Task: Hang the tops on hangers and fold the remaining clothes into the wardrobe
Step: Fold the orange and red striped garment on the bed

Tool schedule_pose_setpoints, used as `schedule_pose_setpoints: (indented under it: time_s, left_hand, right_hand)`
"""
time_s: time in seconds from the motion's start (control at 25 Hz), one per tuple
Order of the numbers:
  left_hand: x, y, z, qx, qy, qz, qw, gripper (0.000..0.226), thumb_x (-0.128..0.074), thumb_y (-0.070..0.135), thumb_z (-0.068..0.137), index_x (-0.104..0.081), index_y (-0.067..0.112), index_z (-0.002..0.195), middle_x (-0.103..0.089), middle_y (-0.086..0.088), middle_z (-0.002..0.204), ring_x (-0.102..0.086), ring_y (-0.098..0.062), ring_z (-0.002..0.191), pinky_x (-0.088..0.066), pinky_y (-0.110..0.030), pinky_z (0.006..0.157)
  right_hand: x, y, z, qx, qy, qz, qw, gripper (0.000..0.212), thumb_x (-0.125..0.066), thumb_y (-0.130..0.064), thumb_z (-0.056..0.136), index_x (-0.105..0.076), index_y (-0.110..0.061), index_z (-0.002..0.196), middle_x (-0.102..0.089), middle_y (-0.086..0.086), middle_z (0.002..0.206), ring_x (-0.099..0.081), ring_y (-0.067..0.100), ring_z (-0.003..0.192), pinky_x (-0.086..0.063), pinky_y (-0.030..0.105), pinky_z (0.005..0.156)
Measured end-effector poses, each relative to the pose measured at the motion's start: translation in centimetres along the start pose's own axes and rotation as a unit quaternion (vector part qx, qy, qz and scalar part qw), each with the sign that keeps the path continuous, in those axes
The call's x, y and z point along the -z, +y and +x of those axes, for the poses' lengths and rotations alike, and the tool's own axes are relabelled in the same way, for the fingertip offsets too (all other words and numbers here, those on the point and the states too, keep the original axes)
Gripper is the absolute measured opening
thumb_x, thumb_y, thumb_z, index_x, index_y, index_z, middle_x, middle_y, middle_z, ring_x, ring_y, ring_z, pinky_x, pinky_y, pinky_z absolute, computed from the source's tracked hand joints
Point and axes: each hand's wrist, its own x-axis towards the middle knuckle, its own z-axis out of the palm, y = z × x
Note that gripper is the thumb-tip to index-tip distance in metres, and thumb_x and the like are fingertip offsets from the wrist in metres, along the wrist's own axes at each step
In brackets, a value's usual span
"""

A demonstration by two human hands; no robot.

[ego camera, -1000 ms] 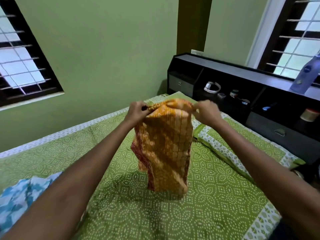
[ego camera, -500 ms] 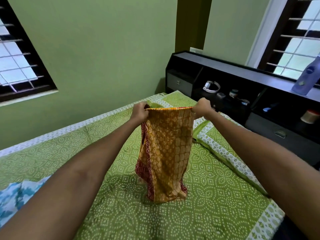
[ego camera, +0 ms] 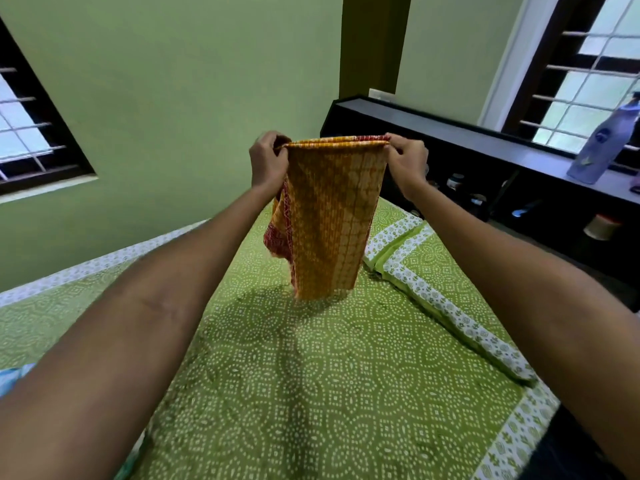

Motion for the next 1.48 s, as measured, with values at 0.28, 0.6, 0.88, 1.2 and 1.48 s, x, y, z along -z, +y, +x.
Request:
schedule_pose_setpoints:
  time_s: [0.28, 0.6, 0.88, 1.2, 1.48]
  left_hand:
    - [2.0, -7.8, -22.2, 0.067, -0.161, -0.006, 0.985, 0.019, -0.061, -0.009, 0.079, -0.069, -0.001, 0.095, -0.067, -0.016, 0.093, -0.062, -0.024, 0.086, -0.040, -0.005, 0.071]
    - [2.4, -17.7, -52.9, 0.234, -0.429, 0.078, 0.869, 0.022, -0.057, -0.015, 0.075, -0.068, -0.010, 0.094, -0.067, -0.025, 0.096, -0.065, -0.033, 0.092, -0.040, -0.019, 0.077]
    - [1.6, -22.3, -66.3, 0.281, -0.490, 0.119, 0.816, 0.019, -0.056, -0.005, 0.082, -0.067, 0.000, 0.097, -0.066, -0.018, 0.100, -0.061, -0.028, 0.090, -0.048, -0.028, 0.078]
    - [-5.6, -23.7, -65.6, 0.103, -0.422, 0.233, 0.870, 0.043, -0.041, 0.030, 0.087, -0.059, 0.004, 0.116, -0.060, -0.012, 0.114, -0.056, -0.026, 0.103, -0.048, -0.045, 0.092]
    - [-9.7, -30.0, -69.8, 0.035, -0.493, 0.295, 0.818, 0.074, -0.019, 0.057, 0.093, -0.016, 0.006, 0.148, -0.010, -0.008, 0.156, -0.004, -0.020, 0.145, 0.007, -0.032, 0.118]
  right_hand:
    - [2.3, 11.1, -21.3, 0.020, -0.077, -0.129, 0.989, 0.009, -0.062, 0.005, 0.076, -0.071, 0.004, 0.075, -0.066, 0.015, 0.063, -0.052, 0.012, 0.054, -0.039, 0.024, 0.054]
    - [2.7, 24.2, -49.5, -0.140, -0.410, -0.380, 0.817, 0.023, -0.049, -0.013, 0.088, -0.070, -0.009, 0.097, -0.069, 0.018, 0.096, -0.064, 0.035, 0.088, -0.048, 0.036, 0.070]
    - [2.7, 29.6, -62.4, -0.117, -0.485, -0.446, 0.743, 0.029, -0.050, -0.003, 0.087, -0.066, -0.009, 0.109, -0.067, 0.007, 0.110, -0.059, 0.024, 0.104, -0.050, 0.032, 0.074]
    - [-4.1, 32.9, -60.4, -0.129, -0.396, -0.313, 0.854, 0.032, -0.048, -0.014, 0.095, -0.055, 0.001, 0.122, -0.056, 0.016, 0.126, -0.052, 0.027, 0.115, -0.038, 0.048, 0.105]
    - [-8.9, 40.6, -62.1, -0.085, -0.503, -0.380, 0.772, 0.066, -0.009, -0.046, 0.099, 0.015, -0.007, 0.146, 0.024, 0.007, 0.152, 0.025, 0.016, 0.139, 0.020, 0.030, 0.111]
